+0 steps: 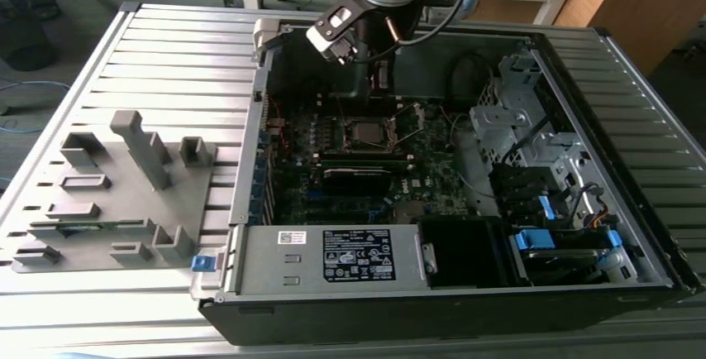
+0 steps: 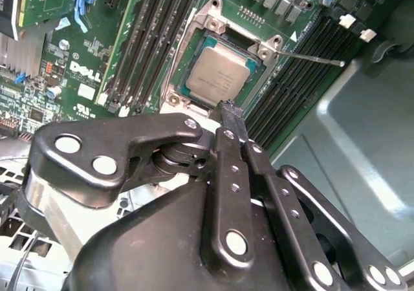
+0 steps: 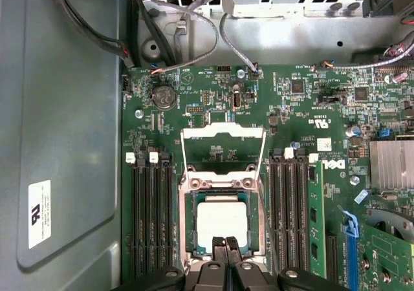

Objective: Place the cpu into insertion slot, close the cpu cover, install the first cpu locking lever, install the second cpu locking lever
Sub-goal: 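Close the cpu cover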

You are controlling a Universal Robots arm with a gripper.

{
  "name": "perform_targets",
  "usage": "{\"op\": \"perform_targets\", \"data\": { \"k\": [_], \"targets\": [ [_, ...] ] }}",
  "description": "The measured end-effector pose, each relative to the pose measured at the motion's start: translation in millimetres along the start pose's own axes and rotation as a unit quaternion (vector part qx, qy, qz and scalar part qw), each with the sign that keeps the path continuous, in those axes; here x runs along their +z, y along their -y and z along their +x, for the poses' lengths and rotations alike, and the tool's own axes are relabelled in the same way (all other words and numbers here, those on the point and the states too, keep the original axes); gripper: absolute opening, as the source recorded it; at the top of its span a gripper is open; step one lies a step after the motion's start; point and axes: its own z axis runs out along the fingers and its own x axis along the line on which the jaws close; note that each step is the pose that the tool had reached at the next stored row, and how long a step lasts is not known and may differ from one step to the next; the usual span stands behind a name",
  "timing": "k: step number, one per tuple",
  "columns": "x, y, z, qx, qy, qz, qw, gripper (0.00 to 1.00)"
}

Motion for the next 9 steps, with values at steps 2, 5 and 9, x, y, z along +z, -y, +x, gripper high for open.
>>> {"op": "perform_targets", "data": {
  "k": [2, 5, 9],
  "targets": [
    [0.1, -2.0, 0.1, 0.0, -0.0001, 0.0, 1.0, 0.11],
    [0.3, -5.5, 0.2, 0.0, 0.0, 0.0, 1.0, 0.11],
    [0.5, -8.5, 0.2, 0.0, -0.0001, -0.0001, 1.0, 0.11]
  ]
}}
